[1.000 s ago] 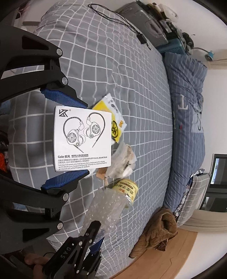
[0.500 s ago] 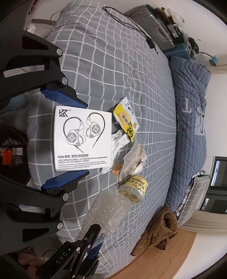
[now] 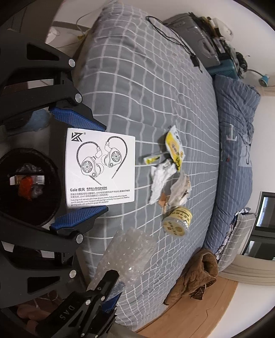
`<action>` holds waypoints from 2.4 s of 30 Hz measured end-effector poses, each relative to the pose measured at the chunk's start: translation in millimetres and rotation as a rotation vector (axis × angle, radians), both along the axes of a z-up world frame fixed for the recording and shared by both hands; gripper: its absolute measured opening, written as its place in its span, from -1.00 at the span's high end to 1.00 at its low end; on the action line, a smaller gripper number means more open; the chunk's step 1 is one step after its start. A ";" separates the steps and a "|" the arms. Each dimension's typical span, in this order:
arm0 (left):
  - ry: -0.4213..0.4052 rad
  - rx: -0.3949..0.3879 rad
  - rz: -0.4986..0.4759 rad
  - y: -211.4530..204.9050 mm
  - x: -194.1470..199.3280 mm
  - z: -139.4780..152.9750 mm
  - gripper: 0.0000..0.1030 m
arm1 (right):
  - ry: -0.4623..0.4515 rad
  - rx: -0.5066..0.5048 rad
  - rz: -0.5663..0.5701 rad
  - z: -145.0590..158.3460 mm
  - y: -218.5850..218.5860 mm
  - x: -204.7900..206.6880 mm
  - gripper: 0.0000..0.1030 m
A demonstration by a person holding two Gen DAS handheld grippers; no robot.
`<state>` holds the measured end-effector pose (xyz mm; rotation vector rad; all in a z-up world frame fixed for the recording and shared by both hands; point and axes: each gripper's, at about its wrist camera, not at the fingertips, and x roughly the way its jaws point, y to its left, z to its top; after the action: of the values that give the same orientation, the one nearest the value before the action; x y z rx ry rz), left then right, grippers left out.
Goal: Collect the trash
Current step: 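Lift the box and bubble wrap and carry both toward the floor bin, then open the right tool over the bin while the left tool releases the box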
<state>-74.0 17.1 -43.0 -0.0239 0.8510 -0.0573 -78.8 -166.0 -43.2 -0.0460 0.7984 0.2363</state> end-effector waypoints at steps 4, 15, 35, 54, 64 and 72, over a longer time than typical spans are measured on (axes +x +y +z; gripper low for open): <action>0.013 -0.002 0.013 3.8 -19.1 -2.1 -0.31 | 0.010 -0.014 0.005 -4.3 2.9 -23.1 0.40; 0.065 0.030 0.025 3.7 -56.1 -13.6 -0.31 | 0.066 -0.051 -0.006 -22.7 1.1 -61.7 0.40; 0.205 0.015 0.069 13.3 -97.5 -54.1 -0.31 | 0.191 -0.101 -0.012 -57.2 13.8 -95.7 0.41; 0.259 0.039 0.070 16.2 -82.2 -106.9 -0.31 | 0.323 -0.129 0.011 -119.2 27.5 -74.9 0.41; 0.287 0.034 0.122 37.6 -77.9 -117.1 -0.31 | 0.330 -0.142 0.036 -126.5 46.2 -65.2 0.27; 0.283 0.038 0.110 32.6 -76.5 -117.1 -0.31 | 0.281 -0.143 -0.002 -120.5 33.2 -65.2 -0.42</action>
<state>-150.5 49.7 -160.1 -0.0442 1.1316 0.0670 -144.0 -132.8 -163.7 -0.1491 1.0940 0.1853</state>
